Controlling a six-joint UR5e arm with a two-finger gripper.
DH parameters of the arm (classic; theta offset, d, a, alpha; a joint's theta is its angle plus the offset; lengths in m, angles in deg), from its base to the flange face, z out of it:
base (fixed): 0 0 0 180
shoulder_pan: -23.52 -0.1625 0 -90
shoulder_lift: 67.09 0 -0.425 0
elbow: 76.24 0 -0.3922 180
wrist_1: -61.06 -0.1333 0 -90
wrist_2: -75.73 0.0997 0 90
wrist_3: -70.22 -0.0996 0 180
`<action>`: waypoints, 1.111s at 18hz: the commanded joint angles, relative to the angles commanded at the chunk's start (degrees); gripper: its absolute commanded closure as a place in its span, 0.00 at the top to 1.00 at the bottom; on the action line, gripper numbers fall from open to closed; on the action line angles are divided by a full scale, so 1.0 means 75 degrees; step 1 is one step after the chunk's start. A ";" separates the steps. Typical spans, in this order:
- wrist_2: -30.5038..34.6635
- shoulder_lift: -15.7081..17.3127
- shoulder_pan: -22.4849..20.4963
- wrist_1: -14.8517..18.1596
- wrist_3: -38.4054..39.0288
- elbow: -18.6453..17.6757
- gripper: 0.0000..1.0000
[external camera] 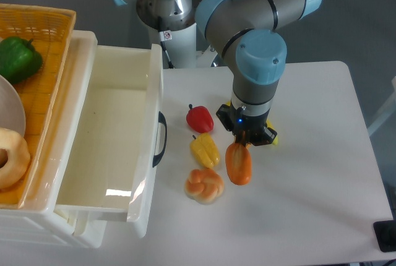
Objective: Place the long bread in the upper white drawer
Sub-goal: 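Close the gripper around the long golden bread loaf and lift it, then carry the held bread loaf up and toward the open white drawer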
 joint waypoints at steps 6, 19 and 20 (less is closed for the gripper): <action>0.0012 0.0012 0.0023 0.0035 0.0105 0.0070 0.07; 0.0047 0.0715 0.0070 0.1207 0.1042 0.0398 0.07; 0.0035 0.0726 0.0105 0.1219 0.1089 0.0410 0.07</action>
